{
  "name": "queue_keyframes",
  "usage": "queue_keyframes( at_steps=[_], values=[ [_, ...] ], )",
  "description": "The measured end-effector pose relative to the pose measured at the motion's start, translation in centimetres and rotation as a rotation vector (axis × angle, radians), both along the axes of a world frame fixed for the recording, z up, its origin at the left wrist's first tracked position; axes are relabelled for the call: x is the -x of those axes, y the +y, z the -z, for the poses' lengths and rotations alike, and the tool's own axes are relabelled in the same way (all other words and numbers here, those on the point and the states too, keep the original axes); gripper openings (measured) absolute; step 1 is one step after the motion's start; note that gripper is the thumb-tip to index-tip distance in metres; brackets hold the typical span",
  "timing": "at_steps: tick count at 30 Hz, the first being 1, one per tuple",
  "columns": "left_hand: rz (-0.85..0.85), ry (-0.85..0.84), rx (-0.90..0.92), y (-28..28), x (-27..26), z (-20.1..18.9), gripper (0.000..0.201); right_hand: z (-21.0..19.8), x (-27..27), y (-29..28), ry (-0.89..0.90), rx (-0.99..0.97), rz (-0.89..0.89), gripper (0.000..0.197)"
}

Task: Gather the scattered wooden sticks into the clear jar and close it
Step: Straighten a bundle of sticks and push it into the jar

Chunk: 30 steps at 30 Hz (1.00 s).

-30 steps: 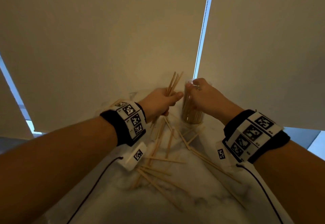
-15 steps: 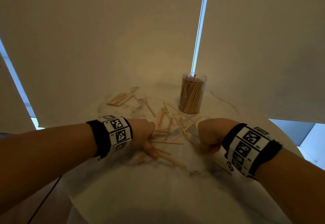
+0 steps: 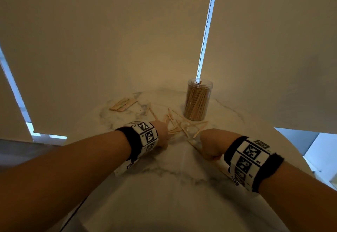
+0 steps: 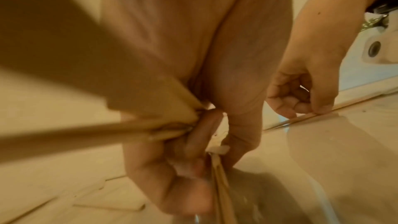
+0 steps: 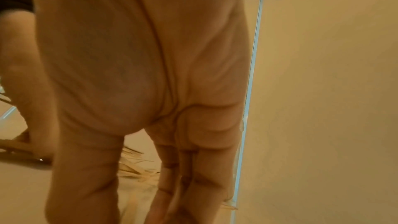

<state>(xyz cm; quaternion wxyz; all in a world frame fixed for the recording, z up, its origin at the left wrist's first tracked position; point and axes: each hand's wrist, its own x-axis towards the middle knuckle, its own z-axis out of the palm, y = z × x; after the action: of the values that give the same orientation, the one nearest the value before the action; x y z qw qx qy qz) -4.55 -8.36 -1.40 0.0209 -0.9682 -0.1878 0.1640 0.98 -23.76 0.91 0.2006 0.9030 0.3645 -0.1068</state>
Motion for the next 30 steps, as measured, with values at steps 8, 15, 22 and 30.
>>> queue_keyframes(
  at_steps=[8, 15, 22, 30],
  values=[
    [-0.15, -0.148, 0.218, 2.5, -1.0, 0.1, 0.031, 0.9, -1.0, 0.6, 0.029, -0.066, -0.017, 0.04],
    [-0.221, -0.269, 0.516, 4.2, -0.8, -0.5, 0.037, 1.3, -1.7, 1.0, 0.046, -0.076, -0.044, 0.039],
    [-0.419, -0.532, 1.136, 3.7, -2.0, -0.1, 0.018, 0.8, -3.2, 1.1, 0.166, -0.151, -0.019, 0.034],
    [-0.377, -0.762, 1.415, 2.8, -4.3, -1.8, 0.029, -3.0, -7.2, 3.4, 0.48, -1.09, 0.152, 0.012]
  ],
)
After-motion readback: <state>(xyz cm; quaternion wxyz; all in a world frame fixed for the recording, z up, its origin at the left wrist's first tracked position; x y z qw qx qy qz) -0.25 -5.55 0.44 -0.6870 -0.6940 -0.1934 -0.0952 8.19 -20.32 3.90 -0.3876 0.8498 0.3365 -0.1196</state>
